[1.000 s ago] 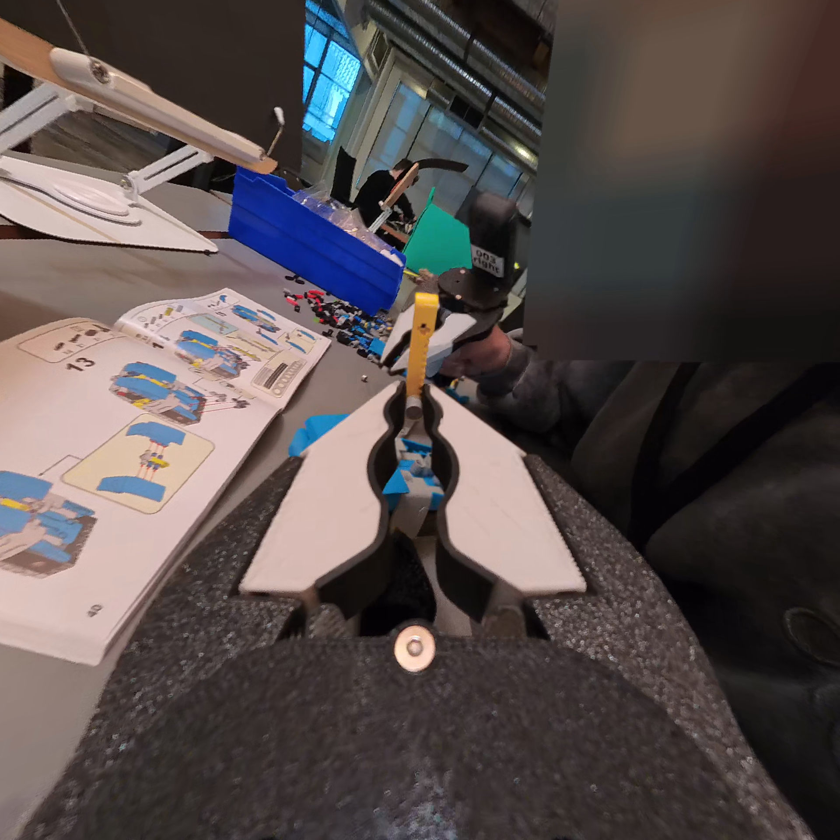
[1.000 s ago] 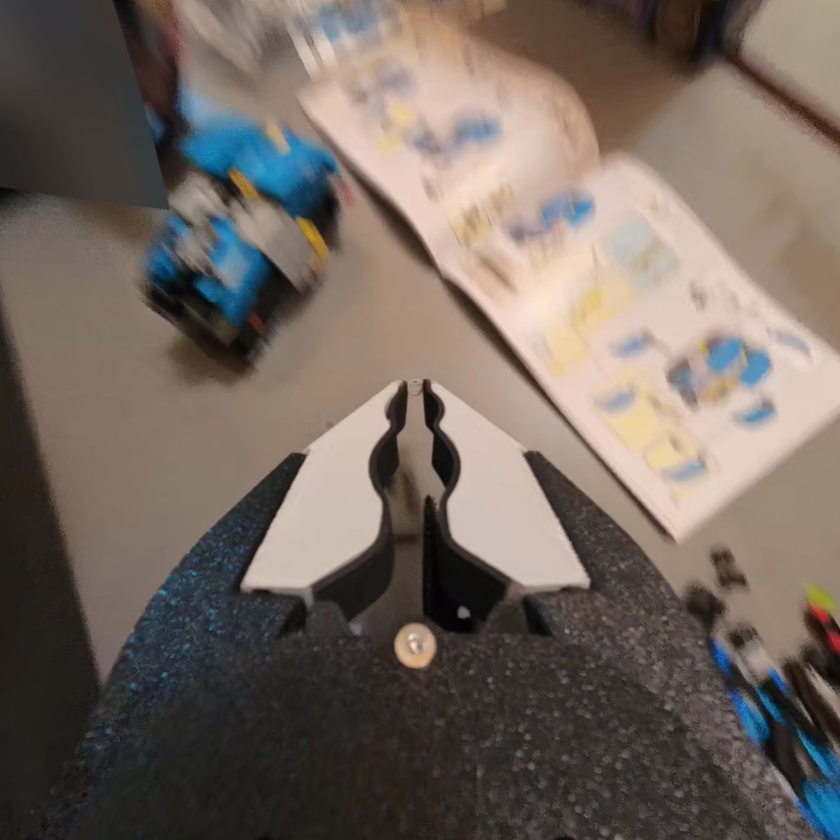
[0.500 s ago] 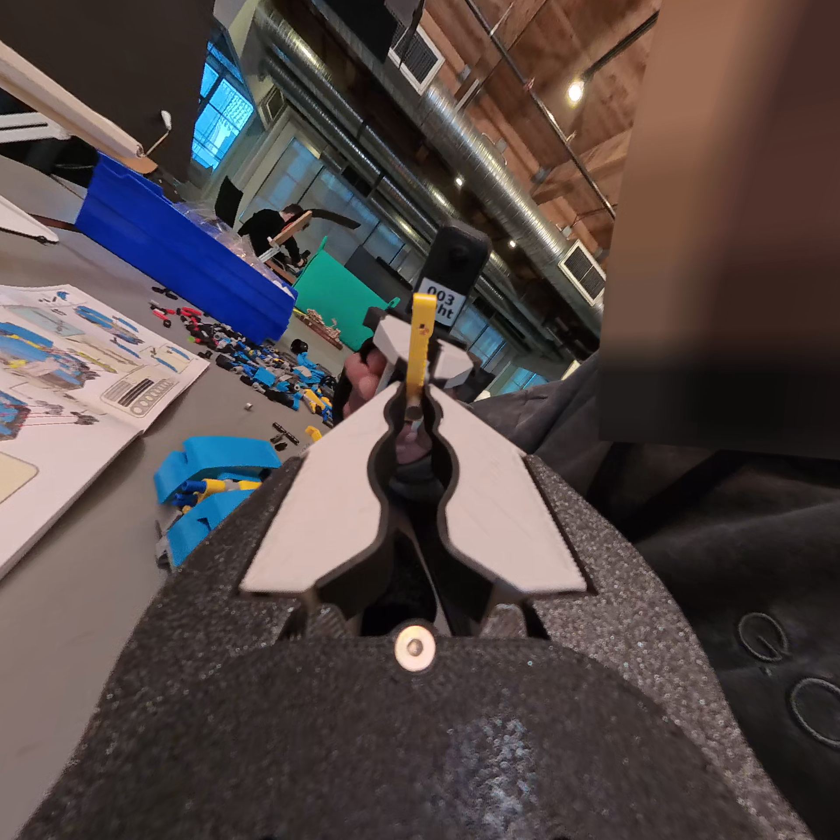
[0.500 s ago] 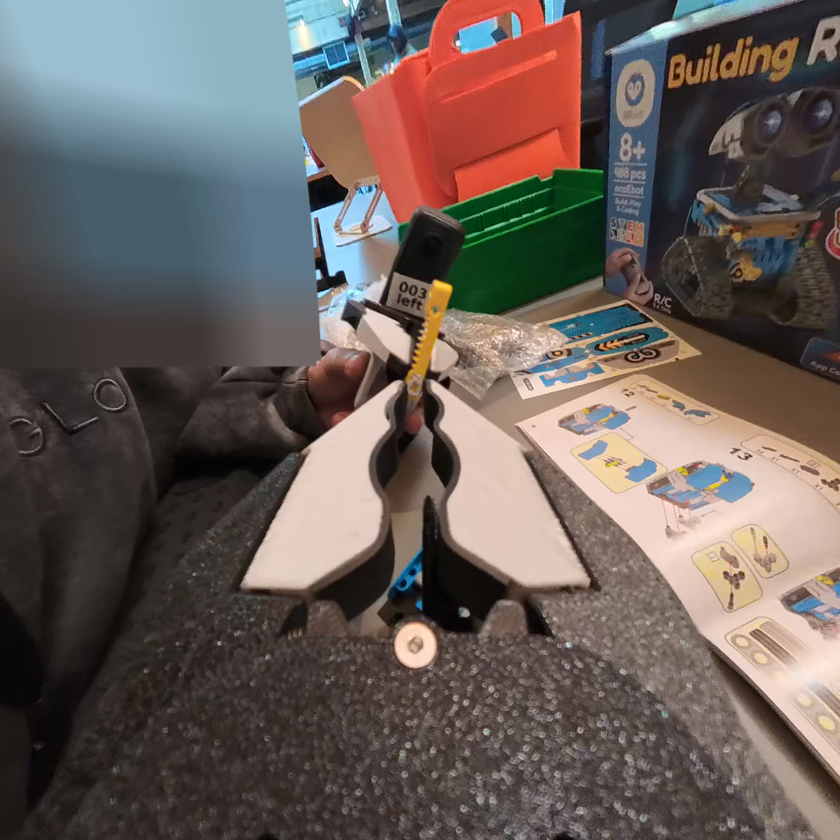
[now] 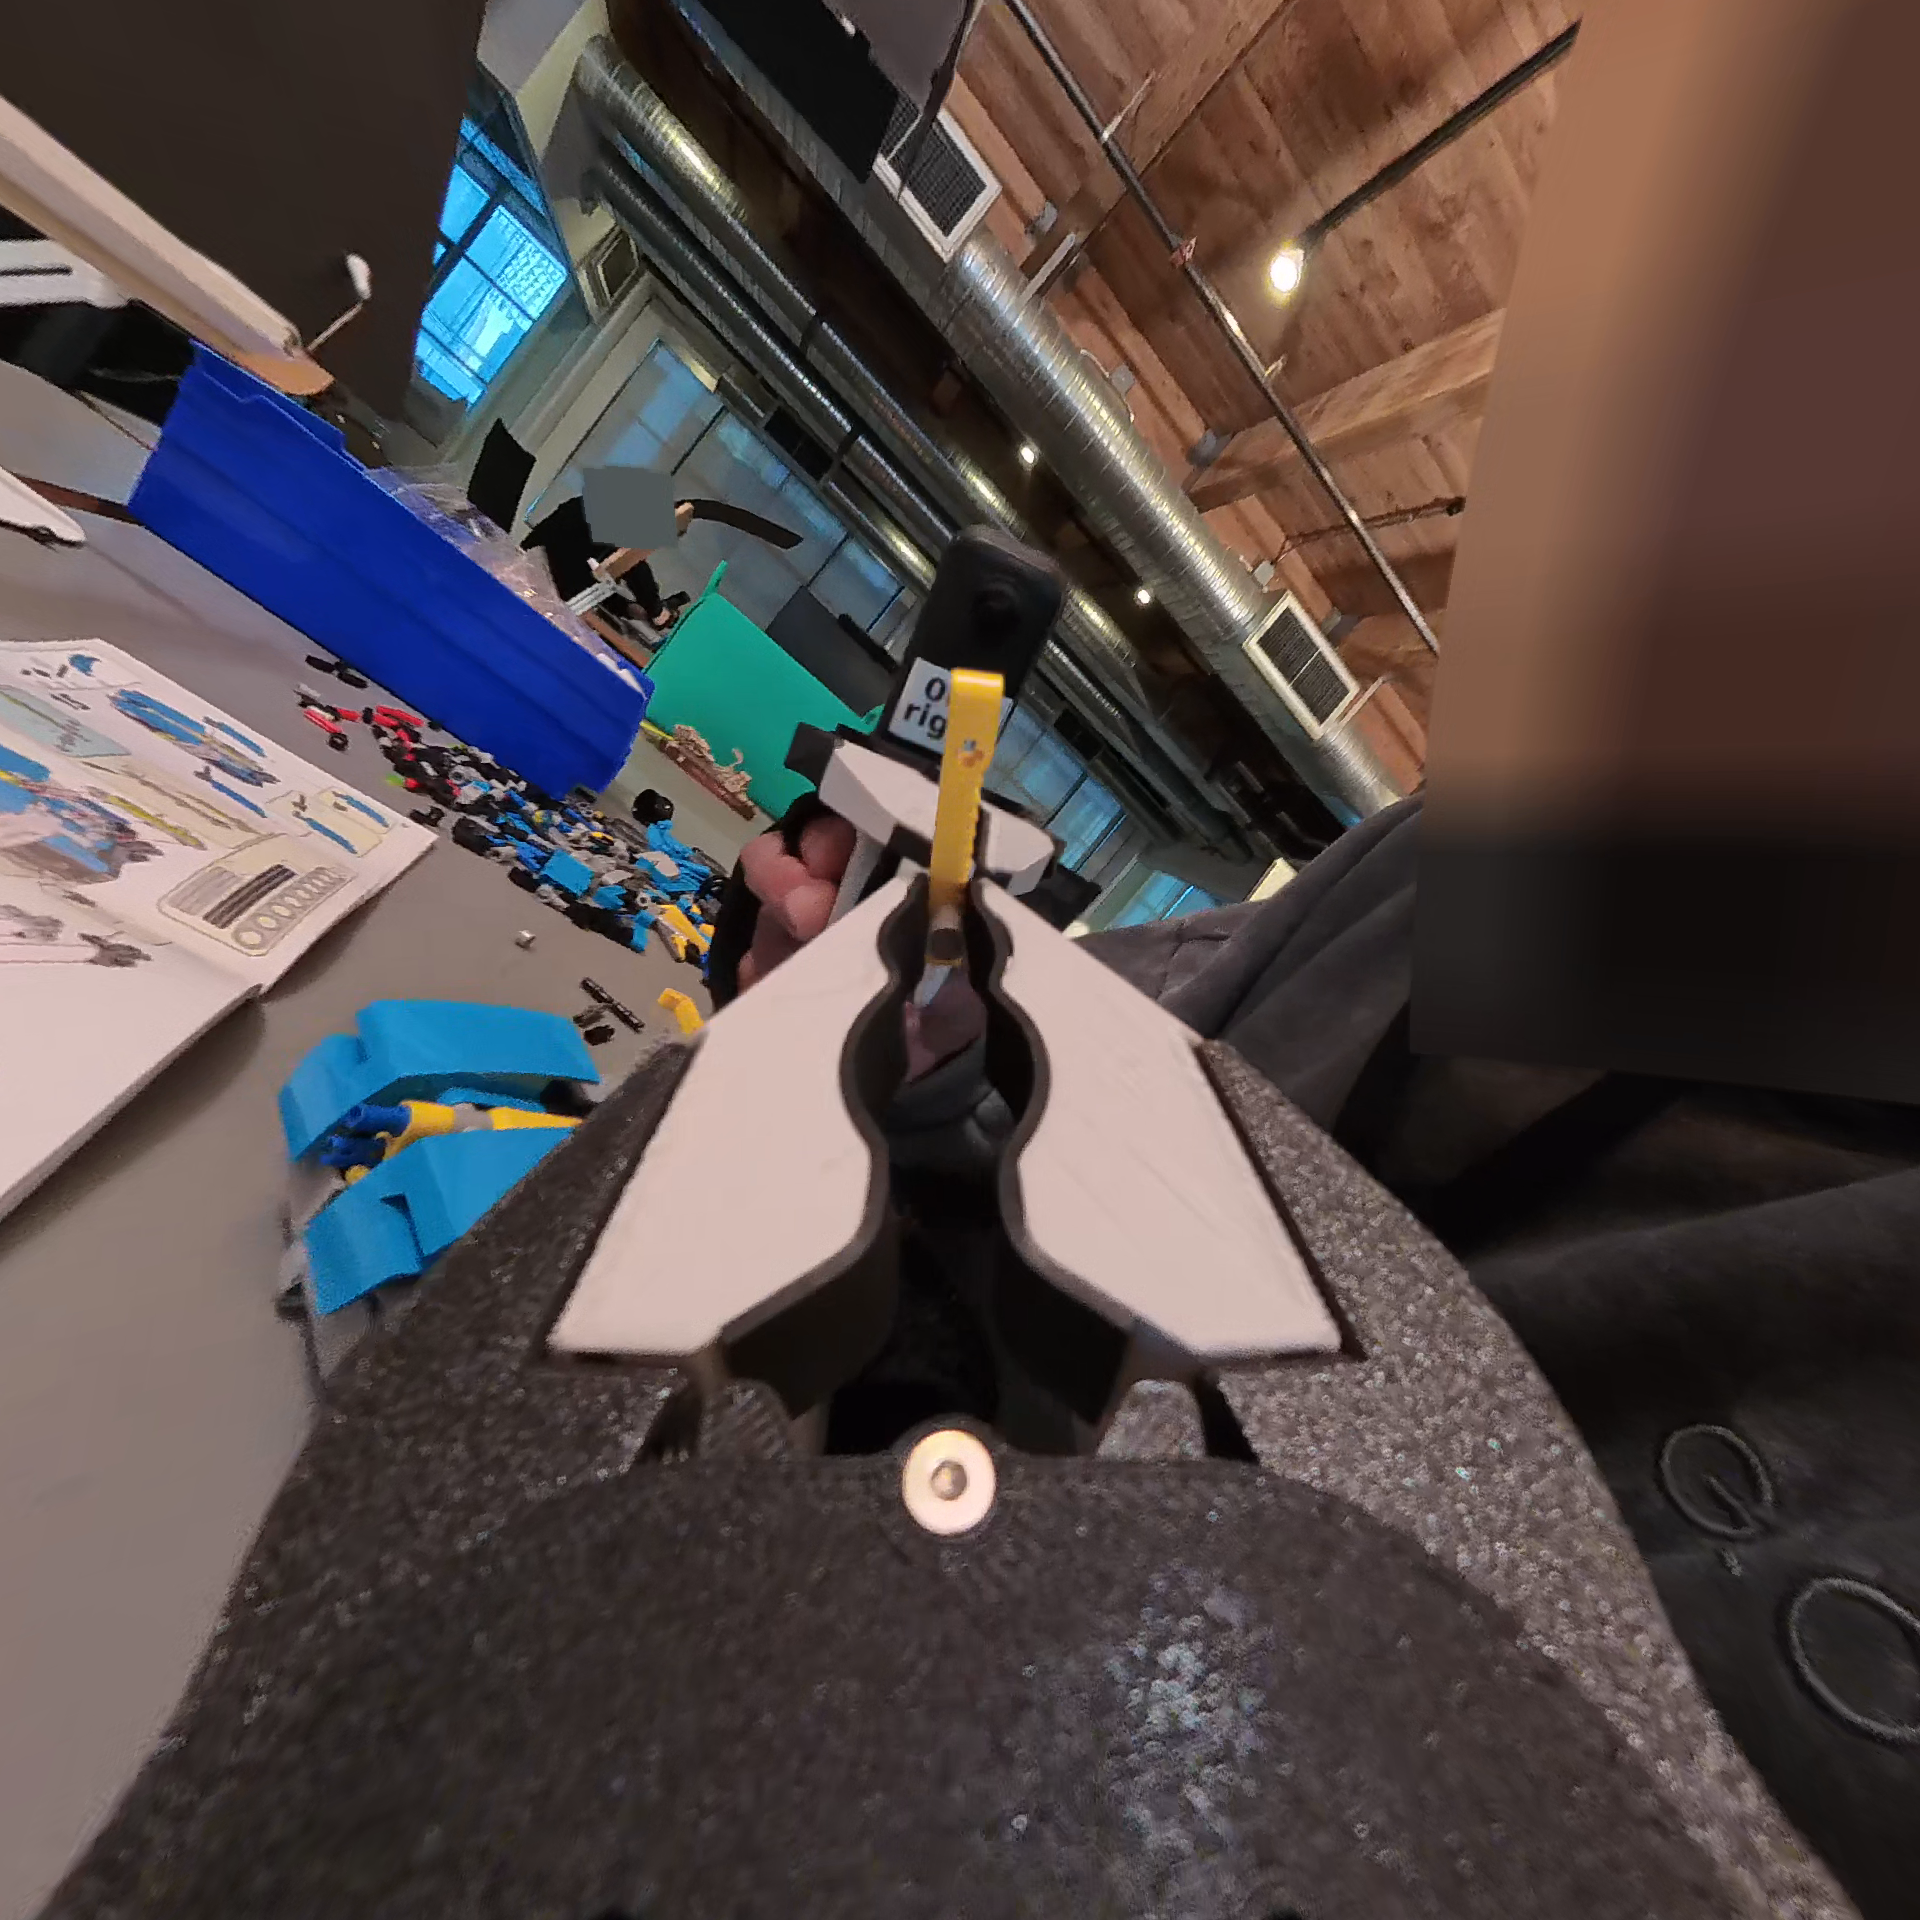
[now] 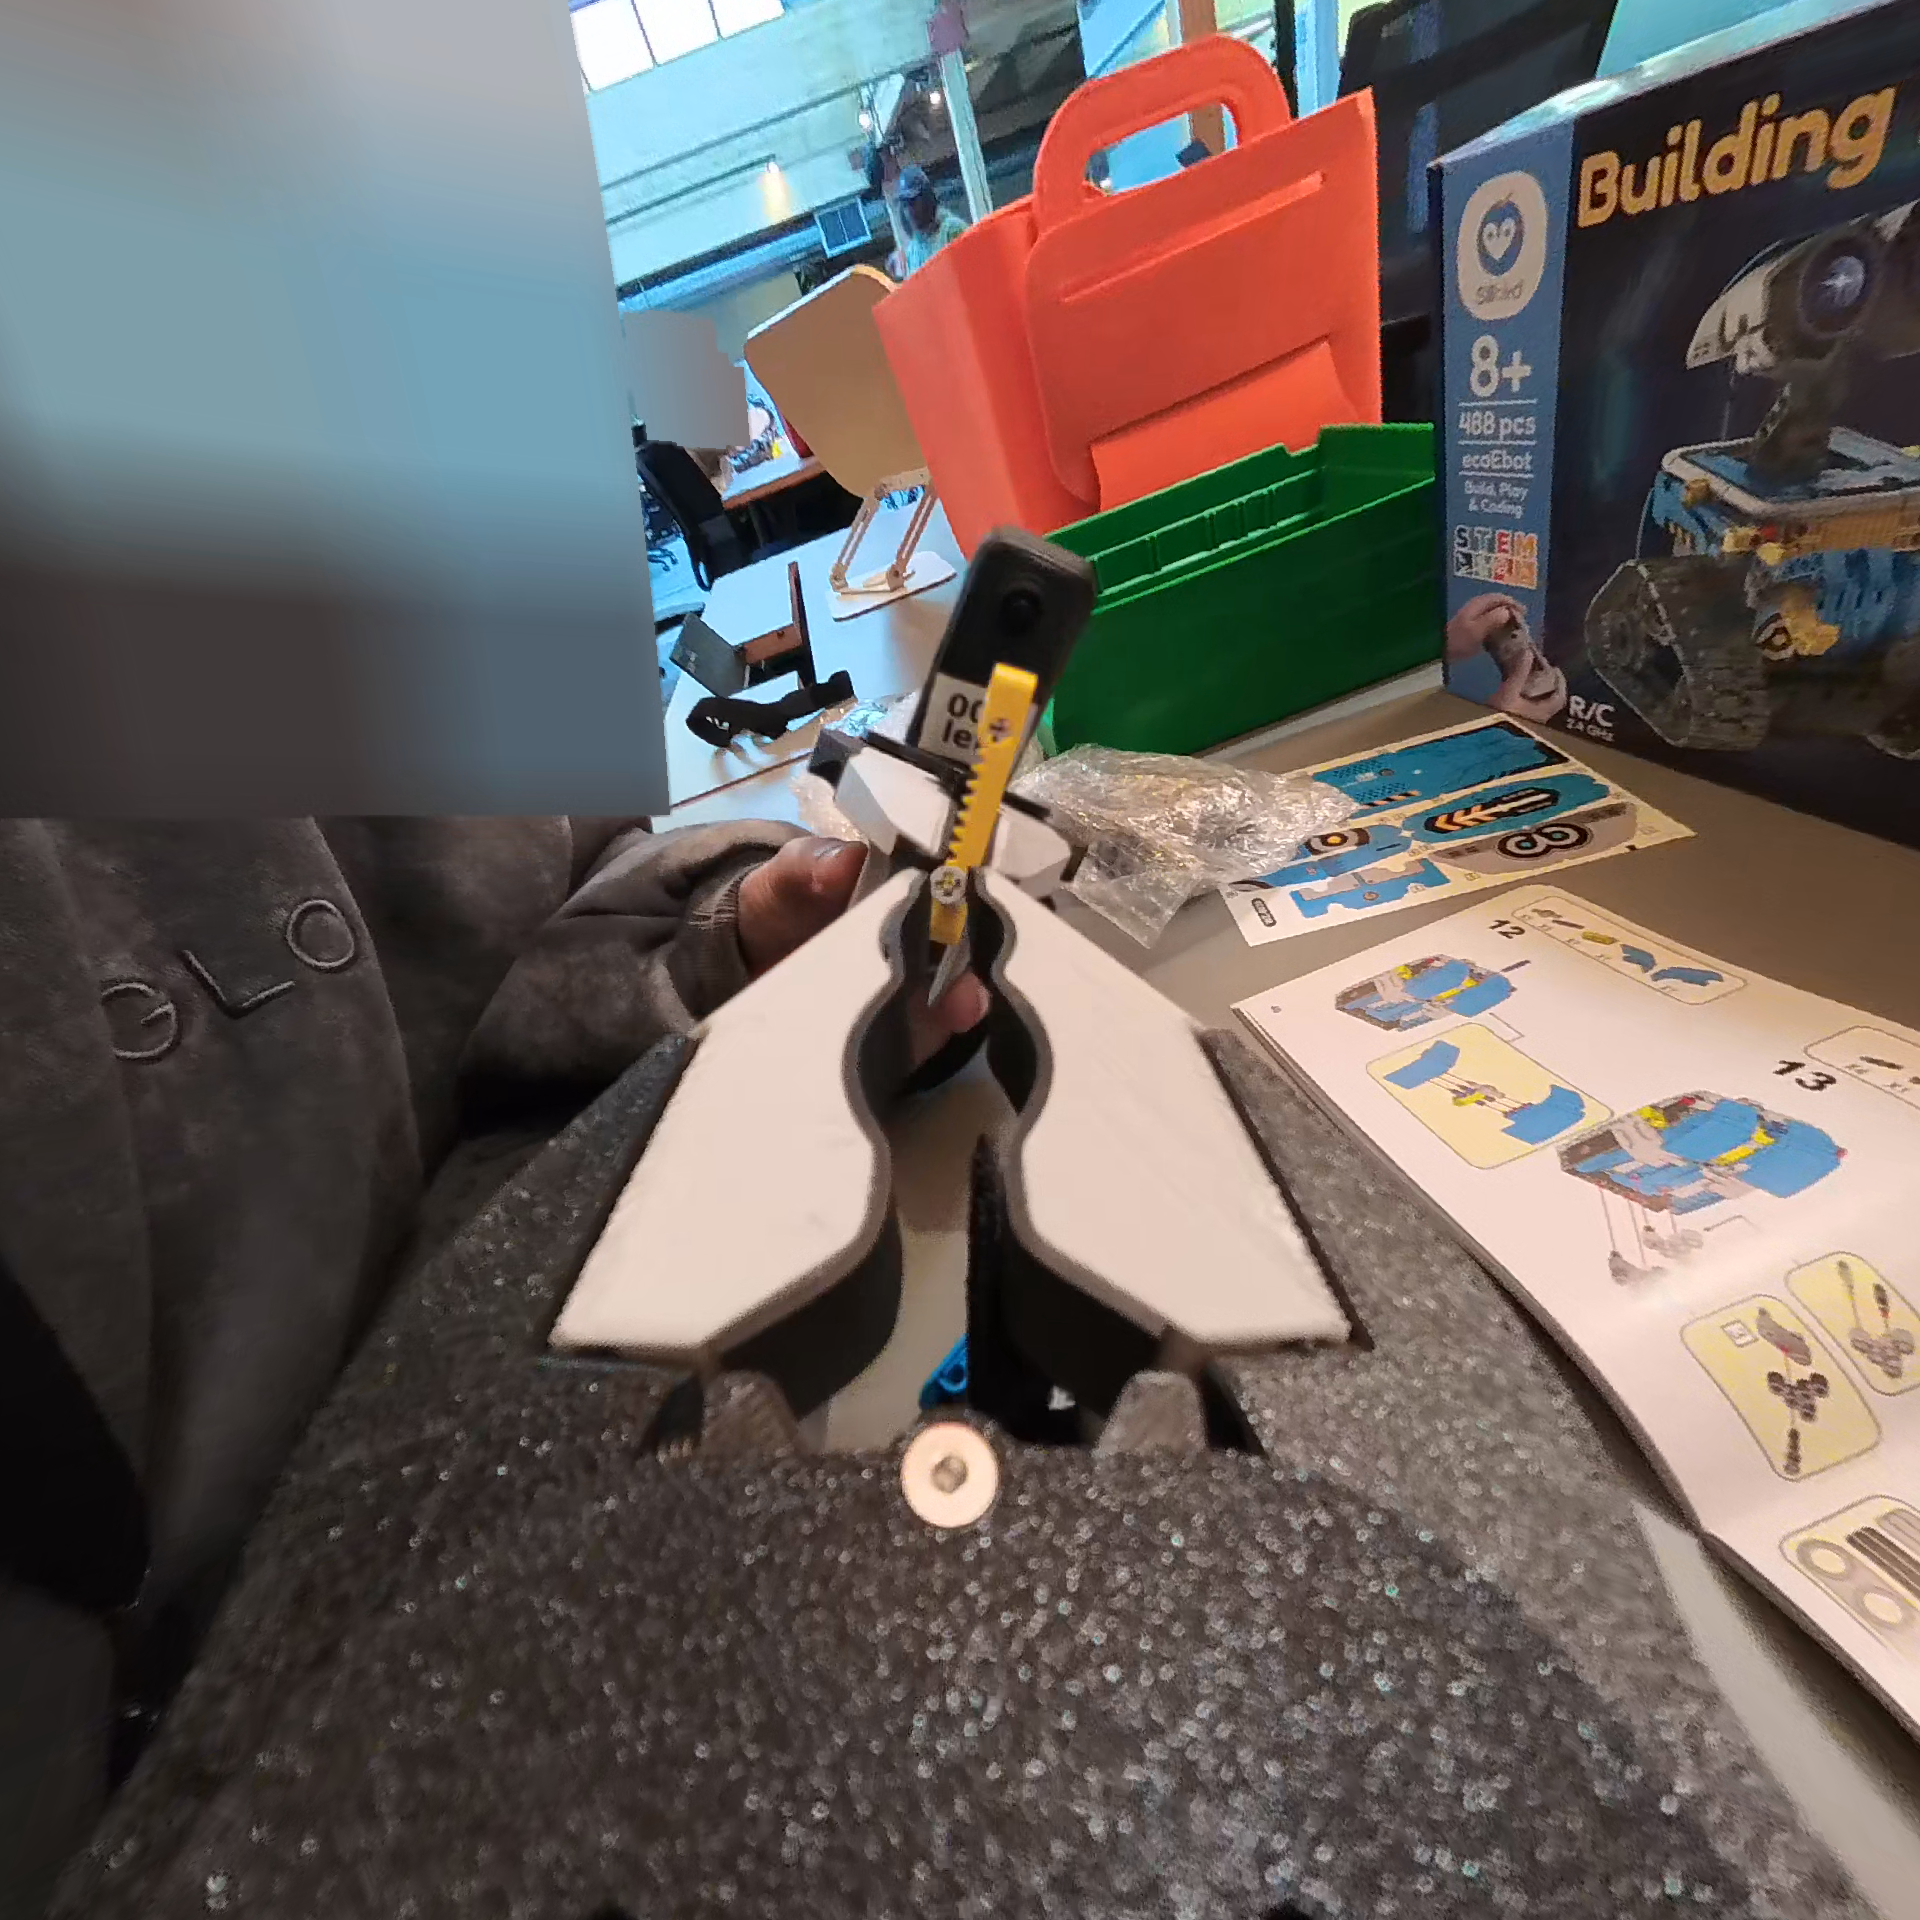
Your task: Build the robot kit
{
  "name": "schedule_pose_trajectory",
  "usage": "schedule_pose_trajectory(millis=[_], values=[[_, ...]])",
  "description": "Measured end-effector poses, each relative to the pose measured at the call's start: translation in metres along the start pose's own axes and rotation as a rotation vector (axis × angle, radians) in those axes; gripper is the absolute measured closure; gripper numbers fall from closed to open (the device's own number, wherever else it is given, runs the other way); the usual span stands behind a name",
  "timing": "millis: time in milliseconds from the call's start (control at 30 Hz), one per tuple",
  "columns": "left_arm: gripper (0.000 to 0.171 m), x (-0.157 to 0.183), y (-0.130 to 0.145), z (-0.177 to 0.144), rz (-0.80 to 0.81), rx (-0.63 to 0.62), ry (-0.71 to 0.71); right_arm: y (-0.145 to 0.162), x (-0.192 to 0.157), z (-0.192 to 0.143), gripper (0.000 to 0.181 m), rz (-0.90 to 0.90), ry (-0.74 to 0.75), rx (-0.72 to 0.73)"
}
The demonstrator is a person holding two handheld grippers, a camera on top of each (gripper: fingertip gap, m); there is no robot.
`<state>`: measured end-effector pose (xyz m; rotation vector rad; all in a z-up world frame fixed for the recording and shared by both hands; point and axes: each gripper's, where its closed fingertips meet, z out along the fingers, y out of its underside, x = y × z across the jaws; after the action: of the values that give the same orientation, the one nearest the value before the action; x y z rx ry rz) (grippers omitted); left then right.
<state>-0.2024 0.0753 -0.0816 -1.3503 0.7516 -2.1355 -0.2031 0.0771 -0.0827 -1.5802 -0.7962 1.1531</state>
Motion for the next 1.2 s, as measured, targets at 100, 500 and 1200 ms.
schedule_pose_trajectory(millis=[100,500,1200], values=[[0.166,0.001,-0.002,0.0,-0.063,0.031,0.033,-0.002,0.0,0.0,0.175,-0.011,-0.009,0.026],[0.166,0.005,-0.007,-0.003,-0.061,0.054,0.048,-0.002,0.005,-0.003,0.175,-0.018,0.009,0.016],[0.166,-0.005,0.016,0.002,0.192,-0.157,-0.1,0.015,0.0,-0.007,0.175,0.09,-0.084,-0.083]])
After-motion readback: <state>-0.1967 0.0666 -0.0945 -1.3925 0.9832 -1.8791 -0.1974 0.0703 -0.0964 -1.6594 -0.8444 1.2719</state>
